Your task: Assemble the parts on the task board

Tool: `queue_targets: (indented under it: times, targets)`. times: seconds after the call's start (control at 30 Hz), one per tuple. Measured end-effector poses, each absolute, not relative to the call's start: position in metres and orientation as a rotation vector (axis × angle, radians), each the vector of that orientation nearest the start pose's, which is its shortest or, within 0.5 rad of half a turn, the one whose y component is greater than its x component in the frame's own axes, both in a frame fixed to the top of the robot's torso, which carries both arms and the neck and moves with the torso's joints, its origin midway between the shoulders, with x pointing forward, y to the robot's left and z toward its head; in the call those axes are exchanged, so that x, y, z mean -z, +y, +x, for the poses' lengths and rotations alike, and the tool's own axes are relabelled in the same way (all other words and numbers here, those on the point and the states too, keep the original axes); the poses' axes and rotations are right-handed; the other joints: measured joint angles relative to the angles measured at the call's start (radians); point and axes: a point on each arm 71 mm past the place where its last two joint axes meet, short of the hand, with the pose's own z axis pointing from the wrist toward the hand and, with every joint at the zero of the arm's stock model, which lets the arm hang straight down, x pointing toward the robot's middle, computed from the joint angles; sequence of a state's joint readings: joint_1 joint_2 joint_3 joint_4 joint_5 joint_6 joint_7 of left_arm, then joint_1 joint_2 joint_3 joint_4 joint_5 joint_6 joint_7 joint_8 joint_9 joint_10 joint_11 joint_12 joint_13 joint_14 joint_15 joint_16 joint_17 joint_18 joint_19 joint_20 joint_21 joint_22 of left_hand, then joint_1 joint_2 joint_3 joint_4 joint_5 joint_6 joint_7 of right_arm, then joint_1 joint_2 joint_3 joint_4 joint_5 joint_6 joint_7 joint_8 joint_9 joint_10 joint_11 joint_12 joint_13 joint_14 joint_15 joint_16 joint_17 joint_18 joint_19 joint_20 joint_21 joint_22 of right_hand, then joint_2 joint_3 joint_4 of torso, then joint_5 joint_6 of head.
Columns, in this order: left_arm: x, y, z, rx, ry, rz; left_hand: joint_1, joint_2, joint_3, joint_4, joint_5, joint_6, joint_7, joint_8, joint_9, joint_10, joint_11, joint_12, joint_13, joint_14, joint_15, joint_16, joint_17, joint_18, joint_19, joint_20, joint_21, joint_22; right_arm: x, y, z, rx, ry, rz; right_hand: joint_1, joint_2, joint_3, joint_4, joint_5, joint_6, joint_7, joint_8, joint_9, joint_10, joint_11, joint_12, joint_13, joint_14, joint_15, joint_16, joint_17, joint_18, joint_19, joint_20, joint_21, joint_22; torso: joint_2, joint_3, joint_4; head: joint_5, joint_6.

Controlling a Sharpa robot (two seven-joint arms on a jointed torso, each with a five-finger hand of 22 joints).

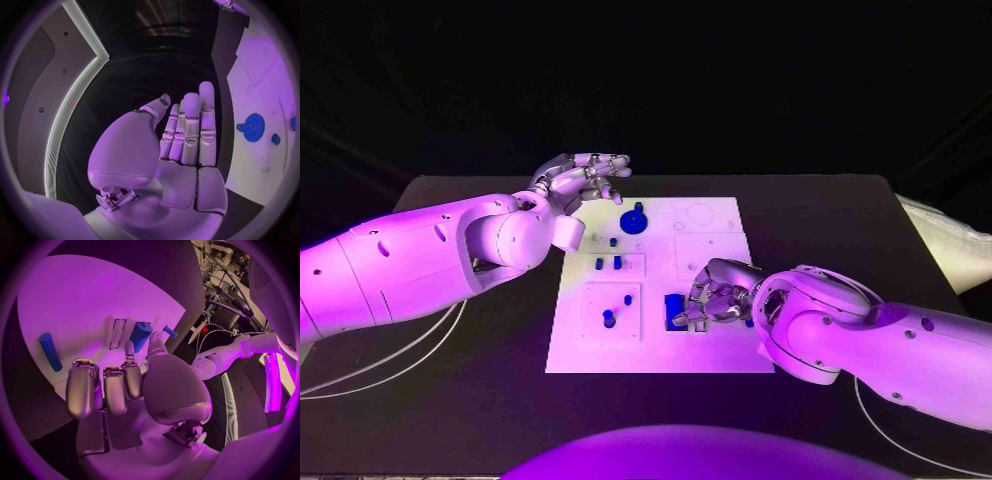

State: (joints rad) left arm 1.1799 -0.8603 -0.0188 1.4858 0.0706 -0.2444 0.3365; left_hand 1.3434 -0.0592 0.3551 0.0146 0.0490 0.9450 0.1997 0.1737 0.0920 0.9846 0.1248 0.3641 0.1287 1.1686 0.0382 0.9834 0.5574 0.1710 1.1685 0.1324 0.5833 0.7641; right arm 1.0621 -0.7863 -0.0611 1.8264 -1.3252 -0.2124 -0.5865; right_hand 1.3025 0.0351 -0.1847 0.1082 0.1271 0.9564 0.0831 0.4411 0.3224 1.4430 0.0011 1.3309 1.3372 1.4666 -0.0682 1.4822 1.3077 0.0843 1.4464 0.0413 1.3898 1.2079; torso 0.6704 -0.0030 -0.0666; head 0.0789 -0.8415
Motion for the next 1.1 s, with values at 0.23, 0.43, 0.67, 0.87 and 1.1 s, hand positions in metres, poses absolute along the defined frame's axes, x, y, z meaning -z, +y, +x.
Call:
queue_targets:
  times: [0.23,0.43,0.67,0.87,1.1]
  targets:
    - [0.188,0.228,0.495,1.552,1.440,-1.247,0.000,0.000,0.000,0.000,0.000,0.000,0.000,0.000,0.000,0.000,0.000,0.000,0.000,0.000,0.000,0.000,0.000,0.000,0.000,0.000,0.000,0.000,0.244,-0.113,0.388,-0.599,2.097,0.027,0.004,-0.004,0.008,-0.011,-0.005,0.006,-0.006,0.004,0.004,0.000,0.000,0.000,0.000,0.000,0.000,0.000,0.000,0.000,0.004,-0.004,0.000,0.004,0.001,-0.0003,0.0008,0.004,-0.003]
    - [0.188,0.228,0.495,1.551,1.440,-1.247,0.000,0.000,0.000,0.000,0.000,0.000,0.000,0.000,0.000,0.000,0.000,0.000,0.000,0.000,0.000,0.000,0.000,0.000,0.000,0.000,0.000,0.000,0.245,-0.115,0.390,-0.584,2.088,0.019,0.004,-0.003,0.008,-0.011,-0.005,0.009,-0.009,0.008,0.007,0.000,0.000,0.000,0.000,0.000,0.000,0.000,0.000,0.000,0.004,-0.004,0.000,0.004,0.000,-0.0004,0.0005,0.007,-0.005]
    - [0.188,0.230,0.495,1.549,1.439,-1.248,0.000,0.000,0.000,0.000,0.000,0.000,0.000,0.000,0.000,0.000,0.000,0.000,0.000,0.000,0.000,0.000,0.000,0.000,0.000,0.000,0.000,-0.001,0.245,-0.123,0.388,-0.572,2.084,0.022,-0.010,0.015,-0.007,0.005,-0.005,0.012,-0.012,0.012,0.011,0.000,0.000,0.000,0.005,0.000,0.000,0.000,0.000,0.000,0.004,-0.004,0.000,0.004,0.000,-0.0005,-0.0006,0.010,-0.006]
    - [0.188,0.232,0.495,1.545,1.437,-1.249,0.000,0.000,0.000,0.000,0.000,0.000,0.000,0.000,0.000,0.000,0.000,0.000,0.000,0.000,0.000,0.000,0.000,0.000,0.000,0.000,0.000,-0.001,0.242,-0.142,0.386,-0.605,2.052,0.040,-0.022,0.027,-0.028,0.020,0.038,0.005,-0.010,0.016,0.015,0.000,0.000,0.001,0.005,0.000,0.000,0.000,0.000,0.000,0.004,-0.004,0.000,0.005,0.000,-0.0003,-0.0009,0.009,-0.004]
    - [0.188,0.234,0.495,1.540,1.434,-1.251,0.000,0.000,0.000,0.000,0.000,0.000,0.000,0.000,0.000,0.000,0.000,0.000,0.000,0.000,0.000,0.000,0.000,0.000,0.000,0.000,0.000,-0.001,0.227,-0.180,0.387,-0.647,1.955,0.084,-0.009,0.014,0.003,-0.022,0.064,-0.050,0.015,-0.039,-0.008,-0.008,0.008,-0.013,0.029,0.000,0.001,0.000,0.000,0.000,0.004,-0.004,0.000,0.005,-0.001,-0.0005,-0.0022,0.003,0.001]
